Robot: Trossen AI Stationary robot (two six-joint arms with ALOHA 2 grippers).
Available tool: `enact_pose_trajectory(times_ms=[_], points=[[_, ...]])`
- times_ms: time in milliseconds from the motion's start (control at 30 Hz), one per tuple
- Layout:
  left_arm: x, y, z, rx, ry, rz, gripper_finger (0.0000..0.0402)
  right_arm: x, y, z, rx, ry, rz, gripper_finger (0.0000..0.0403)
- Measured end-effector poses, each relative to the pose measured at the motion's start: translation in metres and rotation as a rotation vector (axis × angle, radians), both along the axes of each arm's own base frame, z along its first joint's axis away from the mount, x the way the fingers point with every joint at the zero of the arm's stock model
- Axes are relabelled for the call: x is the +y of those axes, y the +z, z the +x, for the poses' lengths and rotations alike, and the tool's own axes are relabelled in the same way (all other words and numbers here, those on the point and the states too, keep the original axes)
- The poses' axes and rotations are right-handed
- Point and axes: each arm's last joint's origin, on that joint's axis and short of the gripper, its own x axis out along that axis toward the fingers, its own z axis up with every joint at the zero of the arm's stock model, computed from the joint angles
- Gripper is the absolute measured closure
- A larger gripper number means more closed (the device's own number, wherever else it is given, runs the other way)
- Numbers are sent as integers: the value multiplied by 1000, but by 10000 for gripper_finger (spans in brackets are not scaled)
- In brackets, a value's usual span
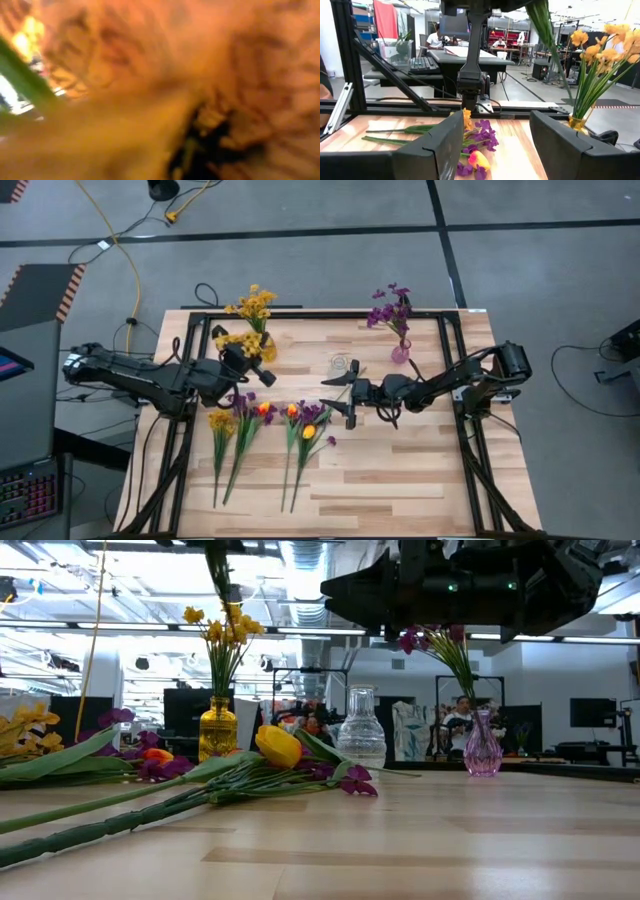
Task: Sort flowers into vase by color
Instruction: Put the yellow flowers into the yellow vase
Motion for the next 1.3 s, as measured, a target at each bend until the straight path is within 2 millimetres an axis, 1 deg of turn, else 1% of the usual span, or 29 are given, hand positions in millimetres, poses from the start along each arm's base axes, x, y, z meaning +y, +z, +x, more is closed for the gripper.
enact_pose_trajectory(times_ms=[133,400,633,833,1067,1300], points=[[8,-2,-1,38,71,12,401,0,-1,0,11,0,-1,148],[33,-14,-3,82,181,-34,401,0,-2,0,19,0,-1,148],[50,-19,-4,89,150,-93,401,0,-2,0,22,0,-1,148],[60,-21,-5,101,150,-113,401,0,-2,0,22,0,-1,148],[69,-23,-6,81,132,-159,401,0,-2,0,22,-1,-1,148],[74,-30,-10,90,169,-213,401,0,-2,0,22,0,-1,148]])
